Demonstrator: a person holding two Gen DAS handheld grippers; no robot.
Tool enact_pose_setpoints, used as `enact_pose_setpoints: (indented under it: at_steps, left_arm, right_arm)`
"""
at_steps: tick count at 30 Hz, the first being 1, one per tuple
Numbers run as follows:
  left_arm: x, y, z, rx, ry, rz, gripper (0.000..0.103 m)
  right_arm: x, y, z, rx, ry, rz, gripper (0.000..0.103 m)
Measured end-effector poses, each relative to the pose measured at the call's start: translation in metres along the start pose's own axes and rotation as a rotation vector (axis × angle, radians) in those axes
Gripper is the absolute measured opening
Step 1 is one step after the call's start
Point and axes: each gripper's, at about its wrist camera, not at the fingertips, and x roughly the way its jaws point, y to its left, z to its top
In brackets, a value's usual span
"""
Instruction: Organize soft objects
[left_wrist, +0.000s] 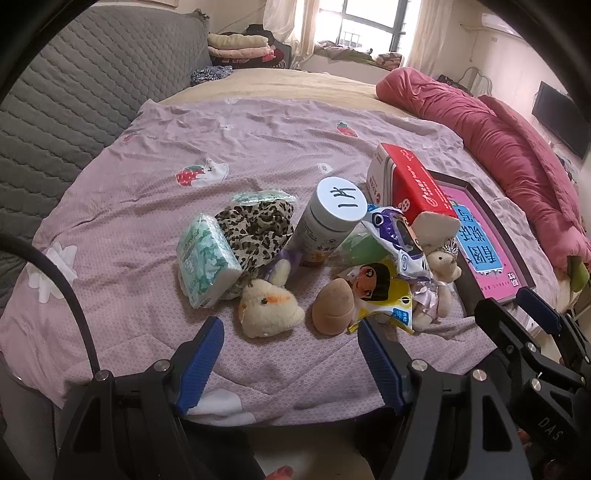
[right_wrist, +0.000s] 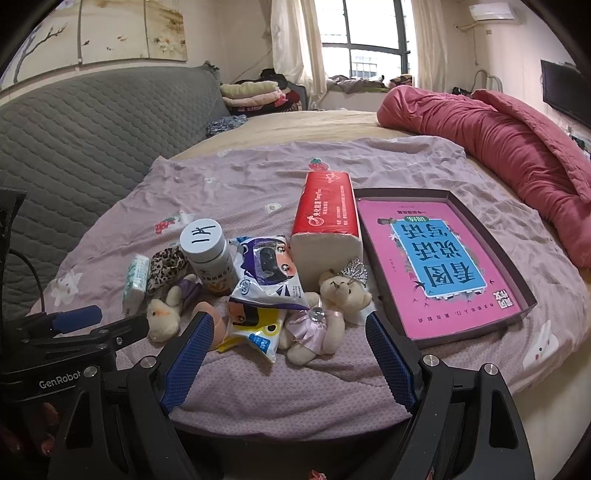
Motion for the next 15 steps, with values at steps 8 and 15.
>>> enact_pose_setpoints:
  at_steps: [8, 15]
  left_arm:
    - [0.0004, -0.0008, 0.0000, 0.006, -0.003, 0.005, 0.075]
    - [0.0002, -0.0005, -0.0001, 0.009, -0.007, 0.006, 0.075]
  right_arm:
    - [0.0000, -0.0002, -0.0003, 0.001, 0.000, 0.000, 0.085]
    - [-0.0003, -0.0014, 0.0013, 0.010, 0.001, -0.002, 0.085]
